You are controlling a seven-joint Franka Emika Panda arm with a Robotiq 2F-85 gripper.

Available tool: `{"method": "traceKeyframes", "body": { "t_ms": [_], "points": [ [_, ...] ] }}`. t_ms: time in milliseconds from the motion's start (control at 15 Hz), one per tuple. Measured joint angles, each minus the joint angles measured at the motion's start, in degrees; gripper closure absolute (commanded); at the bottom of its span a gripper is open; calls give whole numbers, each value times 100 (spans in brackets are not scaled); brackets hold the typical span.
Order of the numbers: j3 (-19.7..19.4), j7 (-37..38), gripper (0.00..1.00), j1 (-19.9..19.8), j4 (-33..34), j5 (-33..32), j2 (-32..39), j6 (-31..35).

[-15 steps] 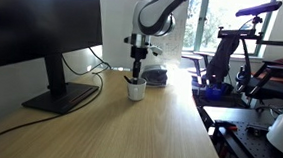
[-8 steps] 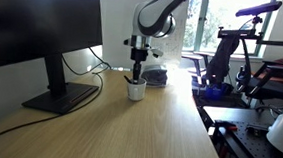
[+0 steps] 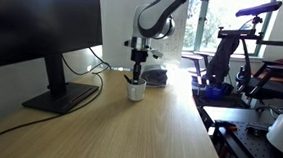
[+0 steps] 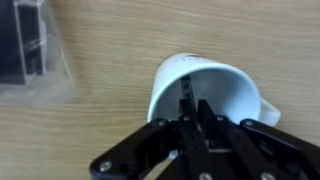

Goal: Remove the marker from the mug and put it on the table

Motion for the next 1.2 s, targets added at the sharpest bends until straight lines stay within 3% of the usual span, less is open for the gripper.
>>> {"method": "traceKeyframes", "body": {
  "t_ms": [200, 467, 733, 933, 1200],
  "points": [
    [0, -3, 96, -2, -72, -18, -287, -1],
    [3, -3, 96, 135, -441, -129, -1258, -155],
    [111, -10, 96, 707, -712, -310, -2066, -1406],
    [337, -6, 96, 1278, -784, -302, -1896, -1980],
    [609, -40, 96, 1686, -622, -316, -910, -2313]
  ]
}}
